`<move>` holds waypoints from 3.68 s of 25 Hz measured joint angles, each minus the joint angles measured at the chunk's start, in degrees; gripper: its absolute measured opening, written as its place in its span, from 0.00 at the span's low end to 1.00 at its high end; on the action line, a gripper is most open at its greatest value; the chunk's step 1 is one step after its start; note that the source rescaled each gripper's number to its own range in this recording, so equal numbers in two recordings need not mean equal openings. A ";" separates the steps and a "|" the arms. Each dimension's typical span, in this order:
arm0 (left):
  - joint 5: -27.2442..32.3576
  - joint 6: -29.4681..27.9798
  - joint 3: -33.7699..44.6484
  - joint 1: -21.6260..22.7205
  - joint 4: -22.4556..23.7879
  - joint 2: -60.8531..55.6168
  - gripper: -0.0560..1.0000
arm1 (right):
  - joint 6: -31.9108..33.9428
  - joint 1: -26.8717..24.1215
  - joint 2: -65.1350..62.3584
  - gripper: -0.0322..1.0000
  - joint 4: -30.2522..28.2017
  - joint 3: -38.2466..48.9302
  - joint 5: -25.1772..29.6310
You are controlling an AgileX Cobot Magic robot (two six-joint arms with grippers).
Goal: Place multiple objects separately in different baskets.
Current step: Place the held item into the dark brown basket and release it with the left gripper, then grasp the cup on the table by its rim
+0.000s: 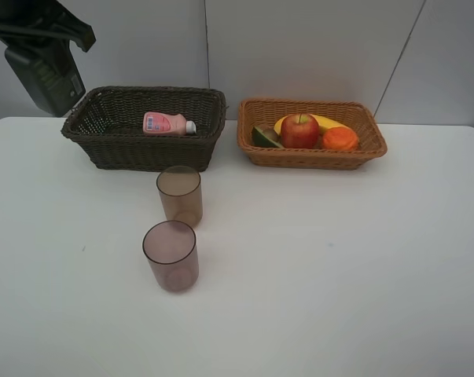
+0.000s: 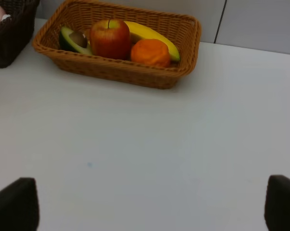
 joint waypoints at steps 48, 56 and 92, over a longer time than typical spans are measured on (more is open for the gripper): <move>-33.36 11.66 -0.17 3.38 5.18 20.16 0.93 | 0.00 0.00 0.00 0.98 0.00 0.00 0.00; -33.31 11.61 -0.17 3.38 5.18 20.16 1.00 | 0.00 0.00 0.00 0.98 0.00 0.00 0.00; -22.08 11.61 -0.17 1.54 -7.21 11.99 1.00 | 0.00 0.00 0.00 0.98 0.00 0.00 0.00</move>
